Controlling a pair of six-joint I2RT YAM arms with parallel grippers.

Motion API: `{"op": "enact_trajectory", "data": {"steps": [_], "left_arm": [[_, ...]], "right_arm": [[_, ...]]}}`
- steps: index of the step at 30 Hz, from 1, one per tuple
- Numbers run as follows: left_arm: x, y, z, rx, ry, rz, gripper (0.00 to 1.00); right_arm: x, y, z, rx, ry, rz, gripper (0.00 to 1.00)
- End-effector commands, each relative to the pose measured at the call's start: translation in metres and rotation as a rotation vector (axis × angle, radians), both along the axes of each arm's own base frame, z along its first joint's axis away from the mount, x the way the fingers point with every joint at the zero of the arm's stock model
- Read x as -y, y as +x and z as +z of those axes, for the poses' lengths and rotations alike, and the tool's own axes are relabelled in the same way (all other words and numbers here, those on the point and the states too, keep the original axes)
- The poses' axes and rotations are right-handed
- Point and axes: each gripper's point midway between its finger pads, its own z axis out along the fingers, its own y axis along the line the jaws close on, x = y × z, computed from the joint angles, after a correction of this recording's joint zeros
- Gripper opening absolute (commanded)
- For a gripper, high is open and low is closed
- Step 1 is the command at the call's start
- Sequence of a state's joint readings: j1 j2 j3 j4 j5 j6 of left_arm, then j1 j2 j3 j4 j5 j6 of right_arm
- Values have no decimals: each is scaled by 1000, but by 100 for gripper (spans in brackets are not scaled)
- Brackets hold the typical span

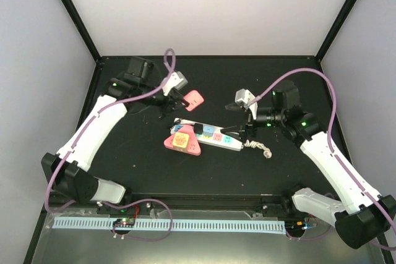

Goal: Pull the plug off the socket

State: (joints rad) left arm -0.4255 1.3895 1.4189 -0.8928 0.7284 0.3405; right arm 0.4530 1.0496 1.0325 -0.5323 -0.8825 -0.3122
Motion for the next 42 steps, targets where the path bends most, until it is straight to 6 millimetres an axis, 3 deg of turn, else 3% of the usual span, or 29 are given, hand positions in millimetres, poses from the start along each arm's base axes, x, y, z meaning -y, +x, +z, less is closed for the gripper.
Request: {"op": "enact_trajectory", "data": {"steps": [1, 13, 23, 28, 42], "left_arm": [[-44, 32, -5, -12, 29, 147, 1], [-202, 104, -107, -209, 127, 531, 2], [-295, 134, -187, -379, 199, 707, 3], [-316, 145, -203, -433, 176, 756, 4], [-317, 149, -224, -500, 163, 743, 12]], "right_arm": [[4, -1, -3, 17, -19, -12, 100], [2, 3, -15, -3, -26, -11, 100], [0, 6, -22, -25, -34, -9, 100], [-1, 7, -23, -34, -36, -7, 100], [-1, 7, -25, -39, -37, -5, 100]]}}
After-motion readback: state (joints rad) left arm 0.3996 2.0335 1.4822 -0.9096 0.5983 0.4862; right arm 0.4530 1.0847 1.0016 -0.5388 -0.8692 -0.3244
